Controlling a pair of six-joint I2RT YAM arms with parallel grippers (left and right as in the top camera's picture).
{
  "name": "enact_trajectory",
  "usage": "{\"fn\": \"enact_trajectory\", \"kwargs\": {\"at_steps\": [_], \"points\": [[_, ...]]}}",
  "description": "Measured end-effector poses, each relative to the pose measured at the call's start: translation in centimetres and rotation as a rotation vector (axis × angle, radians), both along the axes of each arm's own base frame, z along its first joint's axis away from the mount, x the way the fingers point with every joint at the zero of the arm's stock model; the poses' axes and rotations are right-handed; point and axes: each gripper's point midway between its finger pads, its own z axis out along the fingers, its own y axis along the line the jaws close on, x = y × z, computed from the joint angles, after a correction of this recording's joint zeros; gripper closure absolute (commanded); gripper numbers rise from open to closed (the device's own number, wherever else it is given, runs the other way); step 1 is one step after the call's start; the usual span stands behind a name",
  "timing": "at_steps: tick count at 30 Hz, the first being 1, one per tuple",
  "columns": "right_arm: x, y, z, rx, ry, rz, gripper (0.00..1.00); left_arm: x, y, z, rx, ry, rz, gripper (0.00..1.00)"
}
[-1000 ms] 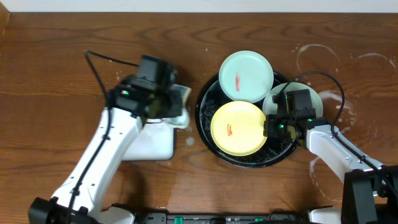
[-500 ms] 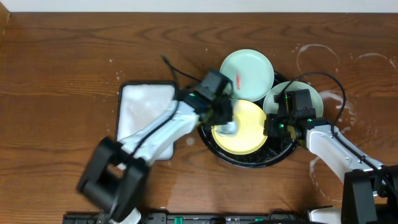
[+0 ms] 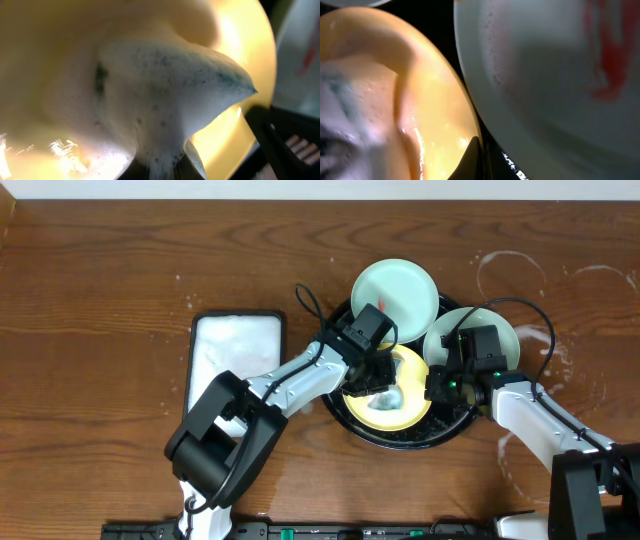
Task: Clean dirty plates on tray and stack at the side
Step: 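Scrub the yellow plate with the sponge held in the left gripper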
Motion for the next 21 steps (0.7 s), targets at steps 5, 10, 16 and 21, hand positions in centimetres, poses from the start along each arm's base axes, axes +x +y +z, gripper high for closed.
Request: {"fn": "enact_trajectory", "kwargs": {"at_steps": [5,10,16,21], "points": [[-0.2,0.8,0.1,0.026,0.005,0.017,0.99,1.8,2.6,0.0,0.141,-0.078,0.026,0.92],[-0.3,1.2,0.3,0.054,0.007,0.025,0.99,2.8,4.7,0.2,0.255,-0.138,0.023,0.93],[-0.2,1.3,0.3,0.058,0.004,0.026,0.99,2.9,4.3,0.3,0.273,-0.176,0.007,0.93],[-0.1,1.2,0.3,0.054,0.002,0.025,0.99,3.1,1.6,0.4,0.135,-0.168,0.007,0.93]]}}
